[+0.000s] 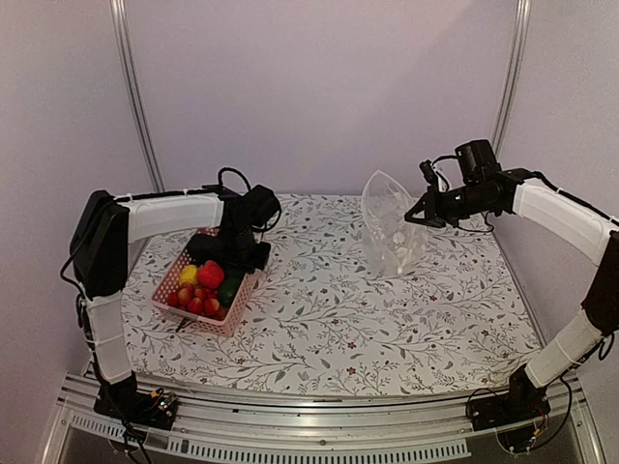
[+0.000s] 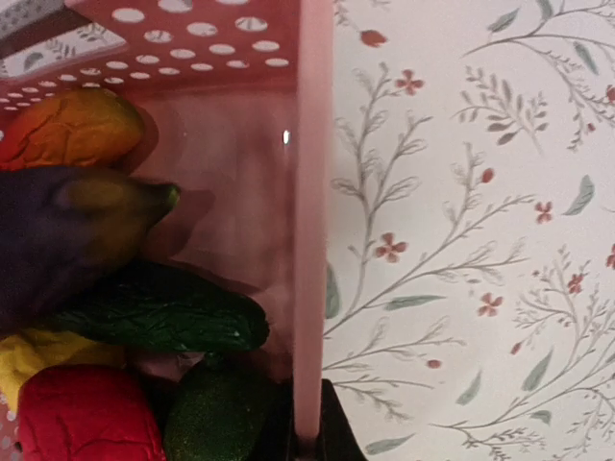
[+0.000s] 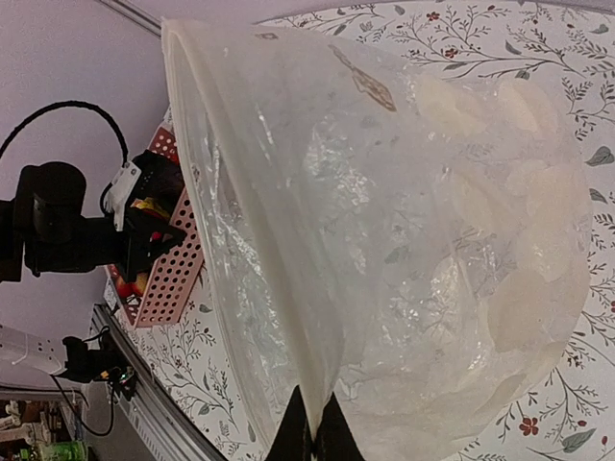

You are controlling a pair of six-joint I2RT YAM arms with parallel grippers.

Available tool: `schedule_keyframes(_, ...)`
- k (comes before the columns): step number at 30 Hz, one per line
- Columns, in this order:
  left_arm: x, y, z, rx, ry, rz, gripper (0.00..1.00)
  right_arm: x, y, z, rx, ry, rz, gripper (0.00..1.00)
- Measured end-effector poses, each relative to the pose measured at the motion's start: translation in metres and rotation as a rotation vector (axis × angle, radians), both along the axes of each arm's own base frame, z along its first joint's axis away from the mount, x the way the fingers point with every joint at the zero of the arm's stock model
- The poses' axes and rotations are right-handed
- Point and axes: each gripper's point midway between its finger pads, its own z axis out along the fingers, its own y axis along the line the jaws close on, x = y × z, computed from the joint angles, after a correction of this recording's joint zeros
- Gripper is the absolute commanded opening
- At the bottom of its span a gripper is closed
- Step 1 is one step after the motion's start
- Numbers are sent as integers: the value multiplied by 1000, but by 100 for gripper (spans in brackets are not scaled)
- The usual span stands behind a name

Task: Place the food in the zip-top bag and seal the zipper
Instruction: Adjust the bin at the corner of the board, then pick up the fake vegetable from the bin.

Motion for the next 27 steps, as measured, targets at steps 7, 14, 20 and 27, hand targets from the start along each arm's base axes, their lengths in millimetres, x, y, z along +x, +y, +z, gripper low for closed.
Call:
schedule_keyframes(7,24,-119,1,-263,24,-18,42,5,0,-16,-30,26,8,0)
schedule_keyframes(14,48,-157,49,-396,-55,-86,58,12,-4,-20,-59,22,-4,0)
schedule_keyframes(20,47,-102,120,-410,-199,15,82,14,-6,-21,-69,24,-10,0)
schedule_keyframes(27,51,-39,126,-432,-248,251,86,16,-6,-22,-69,27,-11,0)
